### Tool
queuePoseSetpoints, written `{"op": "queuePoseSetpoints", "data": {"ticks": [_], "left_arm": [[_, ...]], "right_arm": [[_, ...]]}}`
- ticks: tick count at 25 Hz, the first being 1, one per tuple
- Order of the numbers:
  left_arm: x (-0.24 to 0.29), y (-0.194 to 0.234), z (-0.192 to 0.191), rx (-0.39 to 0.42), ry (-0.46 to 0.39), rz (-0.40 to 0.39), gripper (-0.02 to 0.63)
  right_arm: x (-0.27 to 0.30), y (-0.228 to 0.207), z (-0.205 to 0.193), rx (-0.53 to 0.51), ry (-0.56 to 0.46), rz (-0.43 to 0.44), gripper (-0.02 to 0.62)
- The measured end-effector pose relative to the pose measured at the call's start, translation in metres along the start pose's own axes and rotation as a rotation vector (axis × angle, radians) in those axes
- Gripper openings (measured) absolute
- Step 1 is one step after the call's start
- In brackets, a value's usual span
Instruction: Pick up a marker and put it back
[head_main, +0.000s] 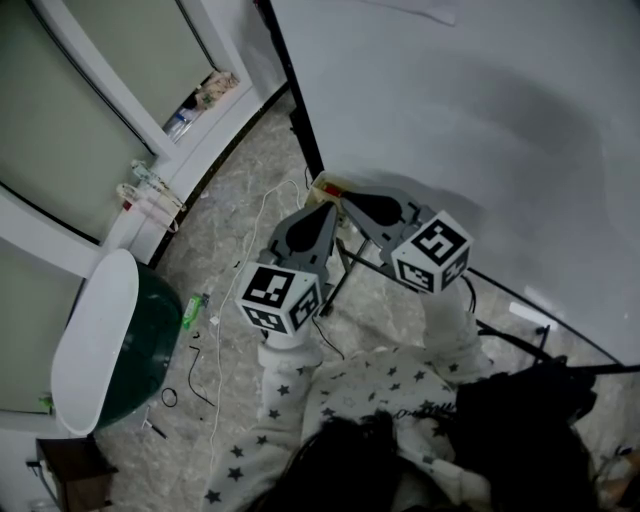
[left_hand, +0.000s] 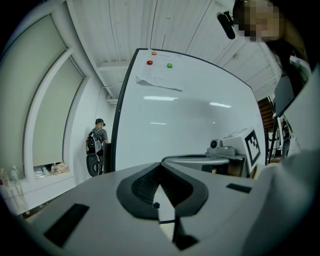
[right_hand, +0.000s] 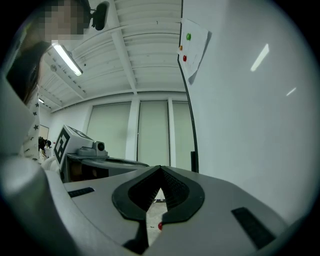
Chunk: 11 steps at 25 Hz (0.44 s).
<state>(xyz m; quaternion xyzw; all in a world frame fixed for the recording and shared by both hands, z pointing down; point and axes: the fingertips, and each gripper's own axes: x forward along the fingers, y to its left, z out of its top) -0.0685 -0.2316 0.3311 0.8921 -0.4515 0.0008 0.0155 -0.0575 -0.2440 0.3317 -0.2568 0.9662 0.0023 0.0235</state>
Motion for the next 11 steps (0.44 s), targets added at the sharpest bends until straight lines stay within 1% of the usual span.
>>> {"op": "queuePoseSetpoints", "data": {"ticks": [11], "left_arm": [[-0.0016,0.0048,-0.0026,-0.008,-0.009,0.024,0.002]], "right_arm": [[-0.0002,-0.0017,-0.0027,-0.001,-0.002,0.004,0.005]]}}
